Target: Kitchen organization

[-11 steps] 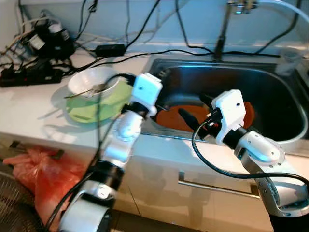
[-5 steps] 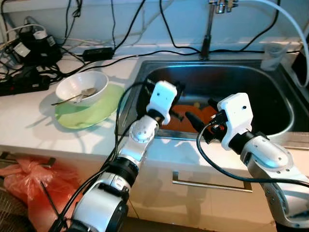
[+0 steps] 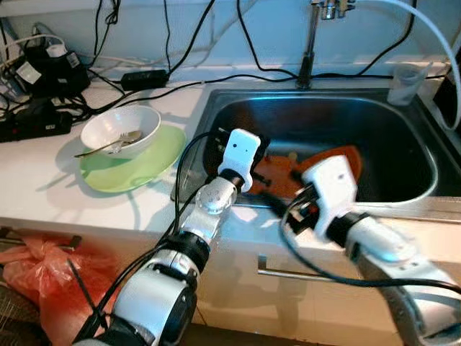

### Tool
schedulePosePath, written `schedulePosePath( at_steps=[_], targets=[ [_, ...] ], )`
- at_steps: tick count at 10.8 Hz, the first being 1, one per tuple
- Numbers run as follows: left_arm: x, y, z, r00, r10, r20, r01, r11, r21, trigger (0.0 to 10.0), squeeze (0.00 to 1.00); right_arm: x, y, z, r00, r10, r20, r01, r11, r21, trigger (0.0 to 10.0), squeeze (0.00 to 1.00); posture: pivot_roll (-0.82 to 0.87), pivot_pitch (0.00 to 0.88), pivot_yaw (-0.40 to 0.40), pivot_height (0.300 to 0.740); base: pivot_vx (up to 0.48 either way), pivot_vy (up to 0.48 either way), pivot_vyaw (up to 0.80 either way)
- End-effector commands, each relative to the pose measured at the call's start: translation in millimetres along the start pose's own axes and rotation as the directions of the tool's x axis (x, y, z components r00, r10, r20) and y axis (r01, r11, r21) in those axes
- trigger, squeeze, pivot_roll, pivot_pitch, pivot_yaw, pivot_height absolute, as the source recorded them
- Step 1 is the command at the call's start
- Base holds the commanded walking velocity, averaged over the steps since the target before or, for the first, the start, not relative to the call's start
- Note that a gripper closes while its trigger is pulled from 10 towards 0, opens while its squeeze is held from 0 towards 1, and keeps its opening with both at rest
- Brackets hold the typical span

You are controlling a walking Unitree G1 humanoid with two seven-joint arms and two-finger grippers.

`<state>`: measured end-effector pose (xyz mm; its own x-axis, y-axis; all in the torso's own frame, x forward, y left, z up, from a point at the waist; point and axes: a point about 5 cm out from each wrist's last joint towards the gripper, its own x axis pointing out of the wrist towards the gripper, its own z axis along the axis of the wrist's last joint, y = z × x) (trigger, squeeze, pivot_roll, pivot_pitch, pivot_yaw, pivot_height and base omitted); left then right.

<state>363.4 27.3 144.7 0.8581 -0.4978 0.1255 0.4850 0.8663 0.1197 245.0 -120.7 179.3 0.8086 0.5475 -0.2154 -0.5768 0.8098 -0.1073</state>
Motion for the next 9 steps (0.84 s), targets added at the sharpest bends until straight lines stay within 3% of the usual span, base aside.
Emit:
schedulePosePath(
  at_steps=[1, 2, 3, 9],
  targets=[
    [3.1, 3.1, 4.7, 1.0, 0.009, 0.008, -0.009, 1.0, 0.009, 10.0, 0.0, 0.5, 4.7, 2.3, 1.0, 0.031, 0.005, -0.031, 1.0, 0.005, 10.0, 0.0, -0.22, 0.0, 0.082, 0.74, 0.0, 0.0, 0.0],
    [4.2, 4.6, 6.6, 1.0, 0.025, 0.014, -0.025, 1.0, 0.005, 10.0, 0.94, 0.9, 3.6, 0.2, 0.999, 0.049, -0.008, -0.049, 0.999, 0.013, 10.0, 0.0, -0.19, 0.0, 0.067, 0.74, 0.0, 0.0, 0.0],
    [4.6, 4.6, 6.8, 0.999, 0.035, 0.015, -0.034, 0.999, -0.005, 10.0, 1.0, 1.5, 1.3, 0.0, 0.998, 0.058, -0.022, -0.057, 0.998, 0.007, 10.0, 0.0, -0.19, 0.0, 0.061, 0.74, 0.0, 0.0, 0.0],
    [3.9, -1.1, 3.4, 1.0, 0.012, 0.007, -0.012, 1.0, -0.019, 10.0, 1.0, 1.5, 0.9, -1.1, 0.997, 0.067, -0.03, -0.067, 0.998, 0.016, 10.0, 0.0, -0.21, 0.0, 0.056, 0.74, 0.0, 0.0, 0.0]
  ],
)
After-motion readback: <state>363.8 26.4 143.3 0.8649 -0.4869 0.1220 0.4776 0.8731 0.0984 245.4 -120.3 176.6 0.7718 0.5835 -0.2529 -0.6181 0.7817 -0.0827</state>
